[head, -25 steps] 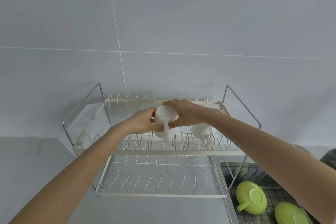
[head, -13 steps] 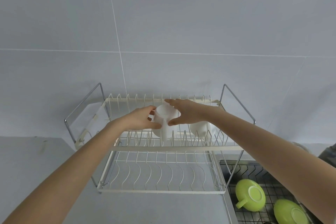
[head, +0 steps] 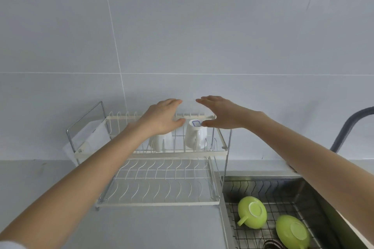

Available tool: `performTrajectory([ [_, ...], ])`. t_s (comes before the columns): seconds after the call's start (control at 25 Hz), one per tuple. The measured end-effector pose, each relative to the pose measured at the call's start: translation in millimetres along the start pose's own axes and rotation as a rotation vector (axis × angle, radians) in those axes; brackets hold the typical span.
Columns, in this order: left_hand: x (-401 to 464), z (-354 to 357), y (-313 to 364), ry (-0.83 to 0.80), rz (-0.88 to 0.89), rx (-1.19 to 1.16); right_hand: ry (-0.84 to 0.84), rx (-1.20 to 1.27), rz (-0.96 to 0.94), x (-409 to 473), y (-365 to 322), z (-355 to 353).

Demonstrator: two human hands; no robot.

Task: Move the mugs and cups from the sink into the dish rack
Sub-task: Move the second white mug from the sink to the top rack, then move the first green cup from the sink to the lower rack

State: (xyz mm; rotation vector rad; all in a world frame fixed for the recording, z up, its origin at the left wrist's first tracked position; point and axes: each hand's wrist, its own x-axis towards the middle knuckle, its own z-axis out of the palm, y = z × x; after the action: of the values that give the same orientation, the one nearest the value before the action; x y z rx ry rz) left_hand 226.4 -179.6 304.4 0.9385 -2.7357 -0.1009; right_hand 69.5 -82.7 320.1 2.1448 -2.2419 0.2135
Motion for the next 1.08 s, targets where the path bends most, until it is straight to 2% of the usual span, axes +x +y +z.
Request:
performTrajectory([
  [0.32, 13, 14, 96, 0.024, 0.125, 0.082, -0.005, -0.061, 0.140, -73, 76, -7],
  [0.64, 41, 57, 177, -0.039, 0.190, 0.116, -0.069, -0.063, 0.251, -133, 157, 8],
  [1.08, 64, 182, 248, -0.309, 0.181, 0.039, -0.281, 0.110, 0.355, -192, 260, 103],
])
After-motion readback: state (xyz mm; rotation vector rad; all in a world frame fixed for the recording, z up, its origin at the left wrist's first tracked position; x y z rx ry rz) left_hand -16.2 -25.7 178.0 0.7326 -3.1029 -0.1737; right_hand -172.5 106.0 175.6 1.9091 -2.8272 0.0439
